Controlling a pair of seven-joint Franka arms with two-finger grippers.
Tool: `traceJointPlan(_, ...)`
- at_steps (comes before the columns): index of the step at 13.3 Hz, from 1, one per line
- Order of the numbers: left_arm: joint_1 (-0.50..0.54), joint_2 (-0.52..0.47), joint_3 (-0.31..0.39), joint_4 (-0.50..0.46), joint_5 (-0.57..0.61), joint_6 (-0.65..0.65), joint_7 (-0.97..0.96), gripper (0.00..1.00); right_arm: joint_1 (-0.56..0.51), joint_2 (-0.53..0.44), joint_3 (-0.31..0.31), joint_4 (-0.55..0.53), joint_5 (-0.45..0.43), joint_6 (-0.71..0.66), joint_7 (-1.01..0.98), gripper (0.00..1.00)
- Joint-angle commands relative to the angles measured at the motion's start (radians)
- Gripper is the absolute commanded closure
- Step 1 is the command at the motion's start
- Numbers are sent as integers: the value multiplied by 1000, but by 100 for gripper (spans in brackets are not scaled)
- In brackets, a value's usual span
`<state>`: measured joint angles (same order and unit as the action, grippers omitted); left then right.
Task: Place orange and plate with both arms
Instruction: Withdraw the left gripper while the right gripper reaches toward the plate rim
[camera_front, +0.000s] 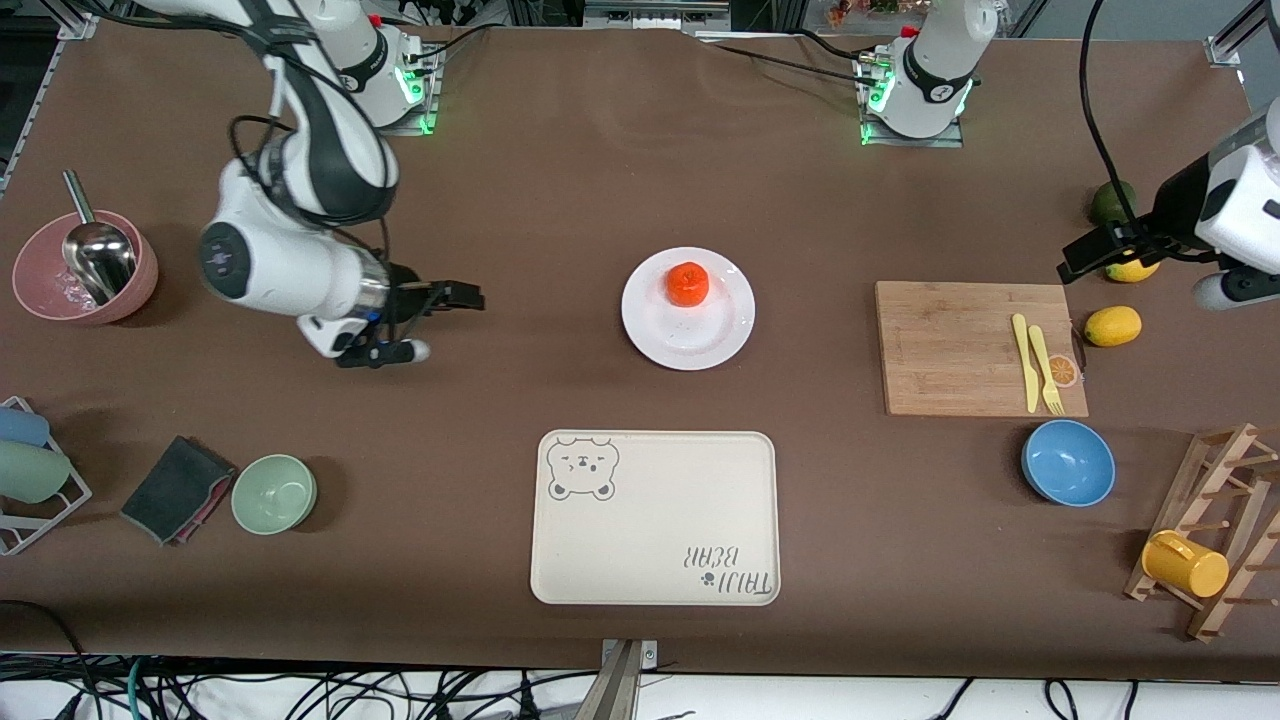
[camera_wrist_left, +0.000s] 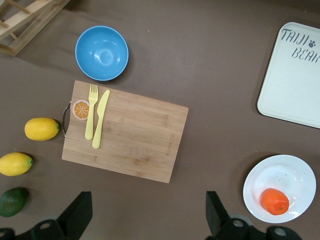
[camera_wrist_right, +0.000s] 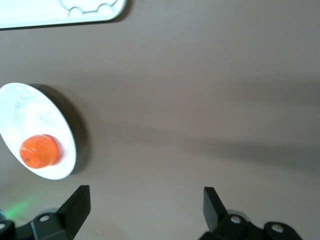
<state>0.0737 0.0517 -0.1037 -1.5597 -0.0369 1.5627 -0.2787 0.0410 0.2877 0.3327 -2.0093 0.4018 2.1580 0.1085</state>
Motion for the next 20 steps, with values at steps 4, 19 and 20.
traceJointPlan(4, 4, 28, -13, 47, 25, -29, 9, 0, -15, 215, 207, -63, 192, 409, 0, 0)
traceJointPlan(19, 8, 25, -10, 47, 23, -33, 7, 0, -42, 400, 339, 24, 491, 551, -235, 0)
traceJointPlan(20, 8, 23, -10, 49, 23, -33, 7, 0, -58, 400, 338, 36, 496, 518, -266, 0)
